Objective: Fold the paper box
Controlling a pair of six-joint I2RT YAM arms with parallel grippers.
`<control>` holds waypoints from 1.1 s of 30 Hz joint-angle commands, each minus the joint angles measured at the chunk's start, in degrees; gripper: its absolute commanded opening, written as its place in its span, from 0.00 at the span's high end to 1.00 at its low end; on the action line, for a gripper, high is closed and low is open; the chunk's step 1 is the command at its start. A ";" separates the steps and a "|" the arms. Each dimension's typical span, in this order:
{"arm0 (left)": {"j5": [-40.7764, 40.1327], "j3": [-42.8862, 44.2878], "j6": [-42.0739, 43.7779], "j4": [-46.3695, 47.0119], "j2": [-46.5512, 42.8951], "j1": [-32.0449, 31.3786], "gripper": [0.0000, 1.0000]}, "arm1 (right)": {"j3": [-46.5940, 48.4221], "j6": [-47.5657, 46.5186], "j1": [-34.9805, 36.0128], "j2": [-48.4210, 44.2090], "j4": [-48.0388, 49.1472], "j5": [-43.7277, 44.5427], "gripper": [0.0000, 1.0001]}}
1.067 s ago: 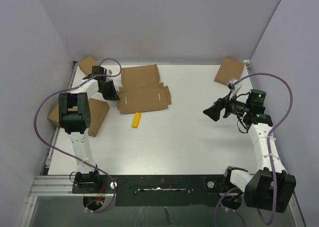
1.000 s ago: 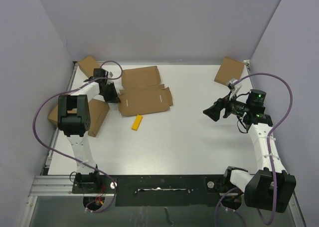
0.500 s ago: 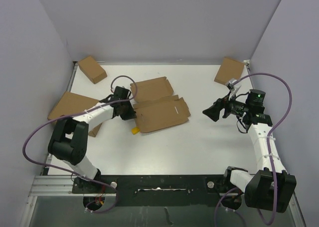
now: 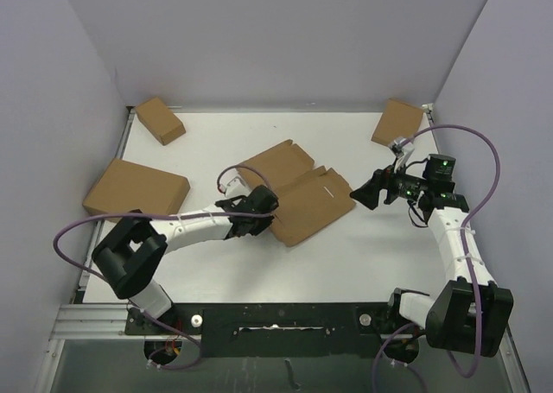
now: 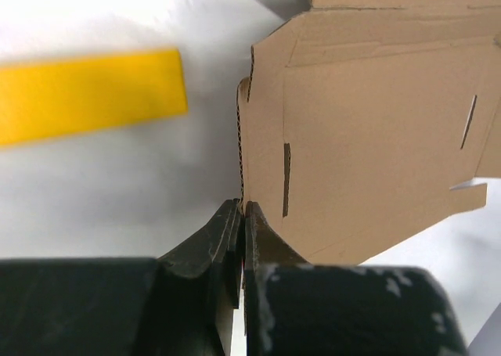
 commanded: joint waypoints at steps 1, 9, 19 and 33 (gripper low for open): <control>-9.89 1.81 -13.56 -0.80 -3.02 -7.29 0.99 | 1.10 0.47 0.42 0.43 2.23 -0.99 0.02; -12.93 4.90 3.47 3.75 -4.32 -18.07 0.64 | 1.20 -0.04 0.35 1.09 1.90 -0.38 0.02; 3.30 -11.95 44.77 25.78 -24.41 -11.32 0.04 | 1.38 -0.80 0.30 1.40 1.37 -1.10 0.02; 38.29 -15.27 33.23 37.48 -19.79 23.13 0.06 | 1.19 -1.28 0.14 1.71 1.48 -1.69 0.02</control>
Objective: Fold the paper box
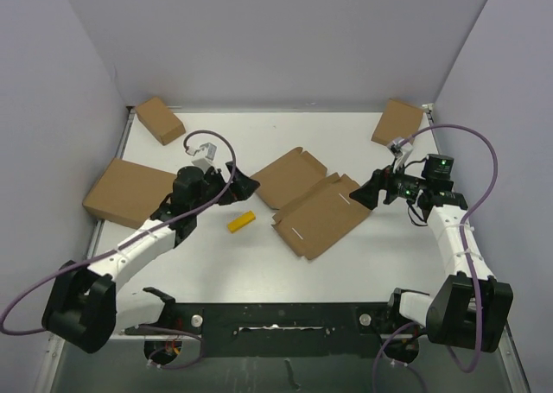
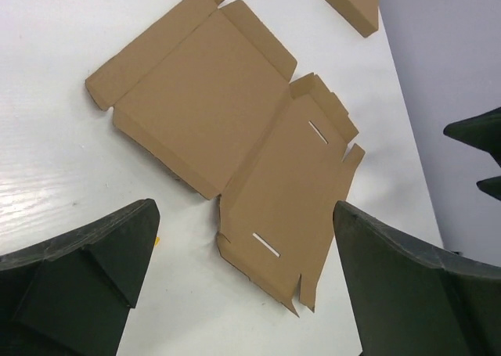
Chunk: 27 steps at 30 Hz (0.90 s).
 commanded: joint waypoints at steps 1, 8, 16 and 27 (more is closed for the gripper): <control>11.46 1.31 -7.69 8.00 7.64 4.91 0.08 | 1.18 -0.73 0.17 0.15 1.58 -1.54 0.02; 1.08 6.90 -18.67 3.26 19.61 5.97 0.31 | 1.19 -0.77 0.25 0.24 1.60 -1.37 0.02; -2.40 14.96 -26.54 -2.07 31.18 5.74 0.46 | 1.53 -0.73 0.40 0.25 1.41 -0.85 0.02; -4.37 19.23 -29.72 -4.04 39.15 3.26 0.53 | 1.80 -0.90 0.58 0.15 1.13 -0.31 0.02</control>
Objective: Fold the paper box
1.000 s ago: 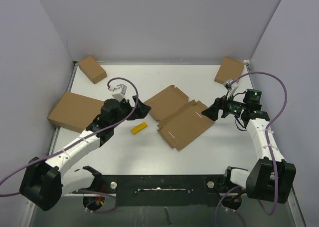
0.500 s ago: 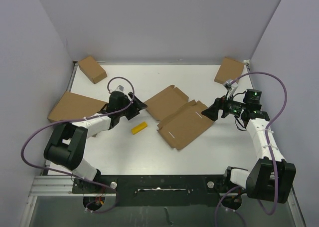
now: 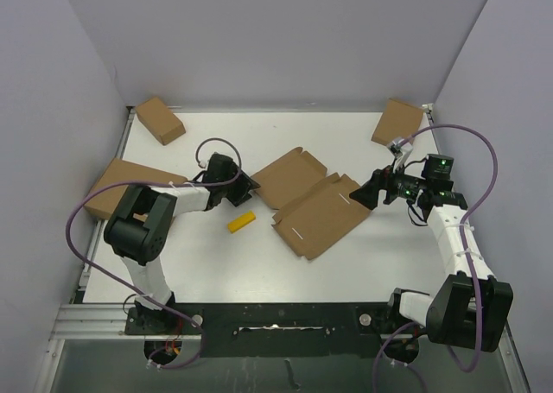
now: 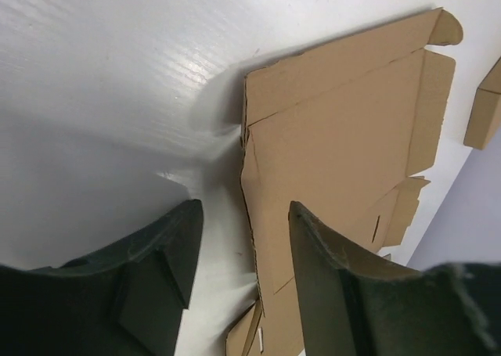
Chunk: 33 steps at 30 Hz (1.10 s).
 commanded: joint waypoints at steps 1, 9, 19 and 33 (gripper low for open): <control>-1.40 3.53 -1.64 0.22 2.94 -0.84 0.56 | 1.80 -0.73 0.65 0.09 1.15 -0.22 0.02; -2.04 4.84 -1.90 2.27 4.68 -1.12 0.82 | 1.80 -0.84 0.69 0.15 1.14 -0.09 0.02; -0.70 2.55 3.96 12.94 1.52 -1.21 1.00 | 1.80 -0.83 0.93 0.60 1.14 -0.09 0.02; 4.73 -11.85 23.12 39.62 -10.99 -3.21 1.00 | 7.89 -7.94 6.12 10.03 -3.14 8.56 0.02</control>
